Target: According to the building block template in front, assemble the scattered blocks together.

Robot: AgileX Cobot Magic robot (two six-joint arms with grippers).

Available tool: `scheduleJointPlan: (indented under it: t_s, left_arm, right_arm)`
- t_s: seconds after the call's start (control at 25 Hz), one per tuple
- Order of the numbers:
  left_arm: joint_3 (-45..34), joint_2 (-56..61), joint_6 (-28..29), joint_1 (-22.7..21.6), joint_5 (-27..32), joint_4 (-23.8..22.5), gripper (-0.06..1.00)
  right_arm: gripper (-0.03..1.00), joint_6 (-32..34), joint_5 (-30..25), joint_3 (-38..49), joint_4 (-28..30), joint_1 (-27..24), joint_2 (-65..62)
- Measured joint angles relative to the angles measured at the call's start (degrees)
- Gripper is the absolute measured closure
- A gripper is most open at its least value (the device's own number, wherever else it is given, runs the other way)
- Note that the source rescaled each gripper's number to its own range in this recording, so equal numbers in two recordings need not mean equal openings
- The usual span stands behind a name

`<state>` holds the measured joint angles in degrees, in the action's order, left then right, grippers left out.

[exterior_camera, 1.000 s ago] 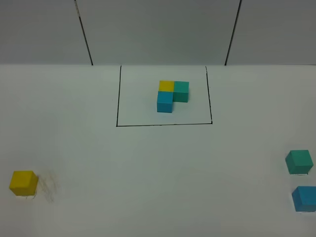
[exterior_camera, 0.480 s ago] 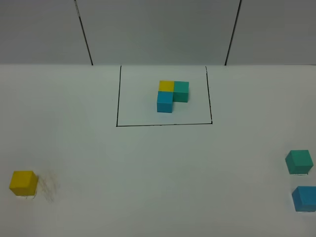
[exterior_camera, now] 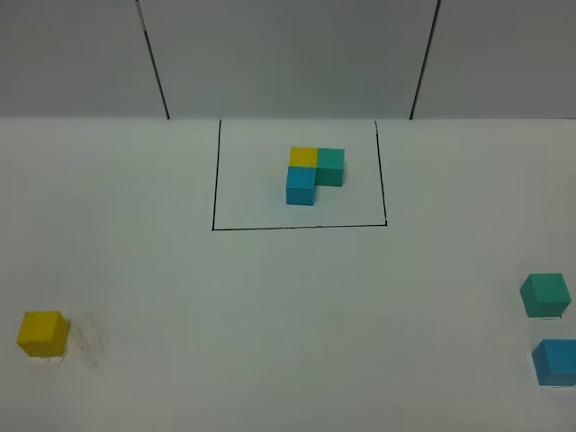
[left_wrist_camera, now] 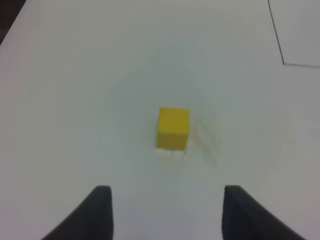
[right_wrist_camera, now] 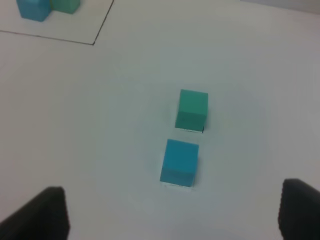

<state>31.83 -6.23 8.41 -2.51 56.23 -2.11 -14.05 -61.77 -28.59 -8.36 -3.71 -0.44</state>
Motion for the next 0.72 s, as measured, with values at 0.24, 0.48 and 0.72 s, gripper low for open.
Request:
scheduleJointPlan:
  t_s: [0.24, 0.48, 0.72]
  left_arm:
    - [9.45, -21.32, 1.37, 0.0, -7.71, 0.0, 0.84]
    - [17.92, -46.1, 1.18, 0.0, -9.77, 0.0, 0.84]
    - [20.4, -66.31, -0.23, 0.0, -13.58, 0.6, 0.84]
  right_arm:
    - [0.24, 0.0, 0.0, 0.0, 0.0, 0.0, 0.0]
    - [0.24, 0.0, 0.0, 0.0, 0.0, 0.0, 0.0]
    - [0.24, 0.0, 0.0, 0.0, 0.0, 0.0, 0.0]
